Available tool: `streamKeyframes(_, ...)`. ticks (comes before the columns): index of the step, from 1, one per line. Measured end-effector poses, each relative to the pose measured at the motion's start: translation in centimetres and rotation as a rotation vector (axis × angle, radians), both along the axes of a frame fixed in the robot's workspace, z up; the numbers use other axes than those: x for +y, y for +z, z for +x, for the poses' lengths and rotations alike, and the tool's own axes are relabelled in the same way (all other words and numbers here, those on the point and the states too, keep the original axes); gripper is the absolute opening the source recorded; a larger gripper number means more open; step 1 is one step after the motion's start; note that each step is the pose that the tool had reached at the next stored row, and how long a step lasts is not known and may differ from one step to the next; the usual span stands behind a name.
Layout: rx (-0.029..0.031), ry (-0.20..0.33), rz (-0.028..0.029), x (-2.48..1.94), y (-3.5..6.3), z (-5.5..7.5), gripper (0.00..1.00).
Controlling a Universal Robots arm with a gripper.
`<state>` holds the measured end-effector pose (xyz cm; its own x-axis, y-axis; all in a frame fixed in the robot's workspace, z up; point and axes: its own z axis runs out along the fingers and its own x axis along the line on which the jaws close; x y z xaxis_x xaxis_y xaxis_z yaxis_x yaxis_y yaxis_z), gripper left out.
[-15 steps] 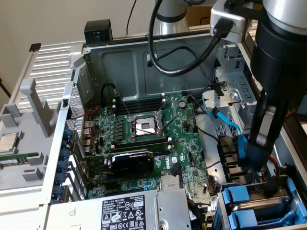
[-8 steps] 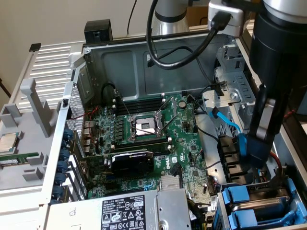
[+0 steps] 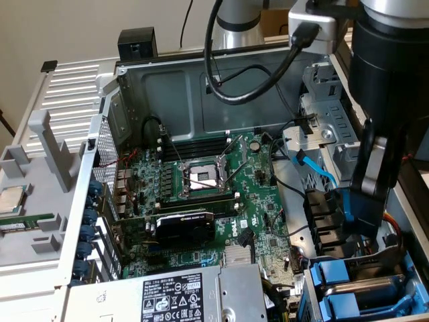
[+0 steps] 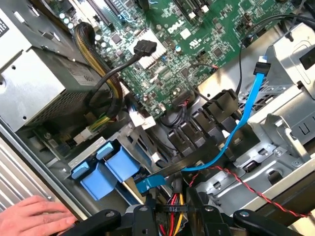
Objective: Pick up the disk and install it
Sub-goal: 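Insert the first disk wire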
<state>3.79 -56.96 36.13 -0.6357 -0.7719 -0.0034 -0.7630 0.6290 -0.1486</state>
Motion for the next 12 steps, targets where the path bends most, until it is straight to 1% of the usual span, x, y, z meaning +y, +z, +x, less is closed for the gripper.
streamKeyframes(1,-0.0025,0.0,0.0,0.03,-0.01,-0.05,0.36)
streamKeyframes(3,-0.0035,0.0,0.0,0.05,-0.04,-0.08,0.36)
streamKeyframes(5,-0.0052,0.0,-0.0019,0.09,-0.05,-0.12,0.36)
streamKeyframes(9,-0.0101,0.0,-0.0099,0.12,-0.07,-0.29,0.36)
streamKeyframes(12,-0.0165,0.0,-0.0154,0.13,-0.07,-0.39,0.36)
